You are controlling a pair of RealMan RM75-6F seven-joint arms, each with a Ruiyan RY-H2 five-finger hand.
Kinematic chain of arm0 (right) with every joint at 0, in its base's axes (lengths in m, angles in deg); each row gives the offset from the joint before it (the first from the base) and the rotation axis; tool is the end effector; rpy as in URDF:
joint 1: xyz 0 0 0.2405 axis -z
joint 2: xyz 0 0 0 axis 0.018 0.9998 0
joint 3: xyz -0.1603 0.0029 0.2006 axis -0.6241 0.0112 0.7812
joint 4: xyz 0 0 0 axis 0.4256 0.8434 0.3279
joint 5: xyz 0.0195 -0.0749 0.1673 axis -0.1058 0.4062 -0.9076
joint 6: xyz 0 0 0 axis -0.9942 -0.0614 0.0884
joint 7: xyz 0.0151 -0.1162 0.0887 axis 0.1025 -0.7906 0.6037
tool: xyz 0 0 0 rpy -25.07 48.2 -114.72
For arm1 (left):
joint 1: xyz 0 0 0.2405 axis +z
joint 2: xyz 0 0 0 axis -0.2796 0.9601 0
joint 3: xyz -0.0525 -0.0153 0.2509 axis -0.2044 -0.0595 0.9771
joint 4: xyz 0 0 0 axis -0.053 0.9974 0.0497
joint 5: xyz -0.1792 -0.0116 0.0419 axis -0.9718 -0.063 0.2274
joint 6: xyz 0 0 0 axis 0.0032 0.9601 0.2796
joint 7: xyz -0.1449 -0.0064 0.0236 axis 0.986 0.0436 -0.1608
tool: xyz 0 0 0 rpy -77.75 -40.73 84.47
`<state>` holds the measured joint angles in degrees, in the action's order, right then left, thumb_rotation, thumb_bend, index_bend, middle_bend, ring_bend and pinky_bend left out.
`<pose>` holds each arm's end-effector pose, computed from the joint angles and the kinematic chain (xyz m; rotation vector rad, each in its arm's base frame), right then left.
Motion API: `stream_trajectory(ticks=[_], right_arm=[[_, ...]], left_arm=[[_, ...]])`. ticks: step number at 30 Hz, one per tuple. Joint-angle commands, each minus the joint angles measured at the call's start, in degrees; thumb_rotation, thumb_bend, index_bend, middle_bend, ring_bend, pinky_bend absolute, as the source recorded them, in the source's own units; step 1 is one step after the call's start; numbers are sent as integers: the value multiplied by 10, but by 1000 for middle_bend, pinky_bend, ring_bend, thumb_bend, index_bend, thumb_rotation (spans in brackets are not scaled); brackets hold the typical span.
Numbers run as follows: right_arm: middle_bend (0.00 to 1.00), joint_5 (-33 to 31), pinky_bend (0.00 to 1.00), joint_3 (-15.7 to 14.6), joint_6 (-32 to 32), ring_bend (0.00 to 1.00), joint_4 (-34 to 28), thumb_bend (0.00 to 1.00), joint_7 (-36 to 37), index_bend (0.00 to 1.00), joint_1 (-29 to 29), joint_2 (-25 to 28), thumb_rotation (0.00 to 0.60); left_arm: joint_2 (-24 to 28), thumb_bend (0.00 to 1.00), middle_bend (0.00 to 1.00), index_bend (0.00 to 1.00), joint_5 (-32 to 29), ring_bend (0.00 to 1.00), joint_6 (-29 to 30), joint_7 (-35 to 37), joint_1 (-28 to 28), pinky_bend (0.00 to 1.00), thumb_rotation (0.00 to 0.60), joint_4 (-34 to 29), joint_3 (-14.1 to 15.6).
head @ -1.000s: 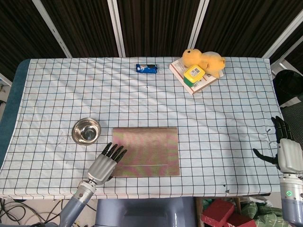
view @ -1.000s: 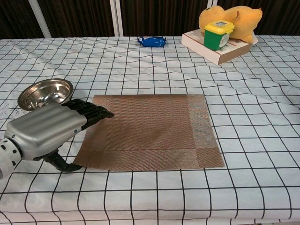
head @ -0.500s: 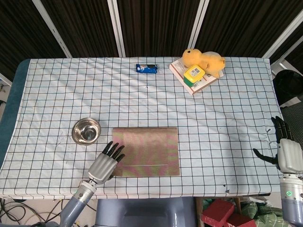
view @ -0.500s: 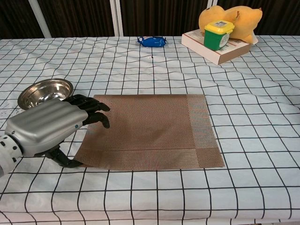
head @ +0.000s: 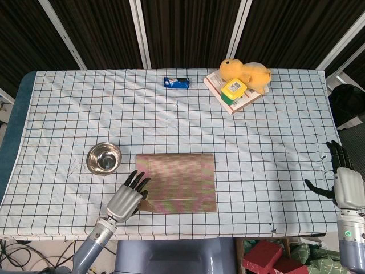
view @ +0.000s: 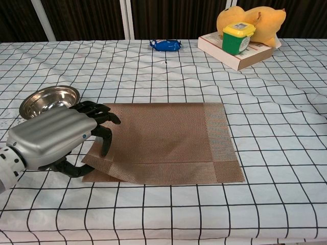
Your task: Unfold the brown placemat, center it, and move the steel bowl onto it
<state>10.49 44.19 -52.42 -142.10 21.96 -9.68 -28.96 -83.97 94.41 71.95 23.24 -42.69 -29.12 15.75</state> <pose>-0.3036 -0.2297 0.1905 1.1169 -1.0368 1.0803 -0.1537 0.2158 -0.0324 -2.0217 -0.6854 -0.8682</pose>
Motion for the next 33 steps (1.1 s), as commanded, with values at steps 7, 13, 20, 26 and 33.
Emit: stream_trajectory(ticks=[7,13,20,26,33], right_arm=[[0,0,158,0,1,0,-1,115,2,0,0,1,600],[0,0,158,0,1,0,-2,117,4,0,0,1,600],[0,0,158,0,1,0,-2,118,6,0,0,2,600],[0,-1,158,2,1,0,-3,120,11,0,1,3,600],[0,2,158,0,0,0,-3,123,11,0,1,3,600]], left_arm=[[2,410,162,511,-2,2,-3,-1,0,46,600,-3,-2],[6,415,163,534,1,2,-2,3,0,48,600,-10,-4],[16,414,166,553,6,2,-2,6,0,48,600,-24,-3],[43,415,173,560,22,2,8,4,6,48,600,-48,12],[75,415,177,564,42,2,22,20,17,48,600,-75,24]])
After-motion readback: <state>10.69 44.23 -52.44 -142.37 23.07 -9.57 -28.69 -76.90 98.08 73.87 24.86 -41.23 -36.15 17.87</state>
